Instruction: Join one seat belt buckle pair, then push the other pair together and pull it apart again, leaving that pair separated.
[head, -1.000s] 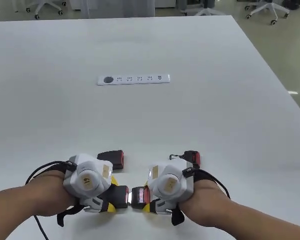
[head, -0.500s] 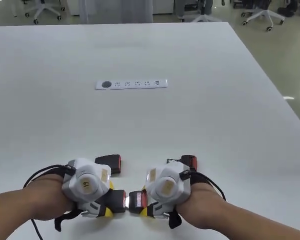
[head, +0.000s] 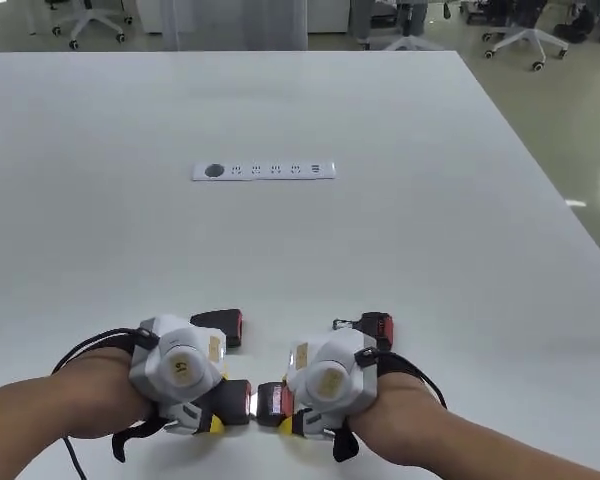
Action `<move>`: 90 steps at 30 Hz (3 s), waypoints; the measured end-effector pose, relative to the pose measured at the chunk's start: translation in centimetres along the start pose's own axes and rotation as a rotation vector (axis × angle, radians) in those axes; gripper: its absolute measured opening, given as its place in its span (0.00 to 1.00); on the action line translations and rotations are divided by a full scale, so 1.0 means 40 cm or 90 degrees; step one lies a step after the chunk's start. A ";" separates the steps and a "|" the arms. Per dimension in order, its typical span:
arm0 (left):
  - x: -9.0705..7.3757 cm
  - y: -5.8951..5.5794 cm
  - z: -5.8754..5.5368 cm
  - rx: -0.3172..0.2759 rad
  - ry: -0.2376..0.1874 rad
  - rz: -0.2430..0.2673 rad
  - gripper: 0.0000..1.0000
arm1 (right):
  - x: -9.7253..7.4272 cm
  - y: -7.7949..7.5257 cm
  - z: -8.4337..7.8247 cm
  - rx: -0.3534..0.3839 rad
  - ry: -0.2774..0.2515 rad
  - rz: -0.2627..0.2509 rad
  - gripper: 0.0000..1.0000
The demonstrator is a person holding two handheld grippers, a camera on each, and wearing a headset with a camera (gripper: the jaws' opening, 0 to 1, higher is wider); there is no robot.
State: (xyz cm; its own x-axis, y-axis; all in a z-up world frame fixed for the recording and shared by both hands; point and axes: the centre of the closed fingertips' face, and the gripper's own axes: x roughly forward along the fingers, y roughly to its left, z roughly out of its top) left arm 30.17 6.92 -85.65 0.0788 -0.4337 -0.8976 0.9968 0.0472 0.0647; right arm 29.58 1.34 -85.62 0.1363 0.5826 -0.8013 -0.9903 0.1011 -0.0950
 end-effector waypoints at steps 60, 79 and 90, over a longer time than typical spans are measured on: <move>-0.006 0.266 -0.063 -0.033 0.029 0.032 0.37 | -0.181 -0.290 -0.285 0.073 0.061 -0.066 0.33; -0.007 0.267 -0.058 -0.032 0.029 0.022 0.33 | -0.176 -0.294 -0.285 0.034 0.053 -0.044 0.33; -0.007 0.265 -0.058 -0.030 0.032 0.023 0.33 | -0.123 -0.283 -0.202 0.032 0.035 -0.036 0.33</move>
State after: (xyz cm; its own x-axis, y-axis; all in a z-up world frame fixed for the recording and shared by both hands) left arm 40.67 9.63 -85.72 0.1126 -0.3851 -0.9160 0.9914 0.1047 0.0779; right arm 39.92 -9.20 -85.37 0.1889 0.5300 -0.8267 -0.9784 0.1733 -0.1125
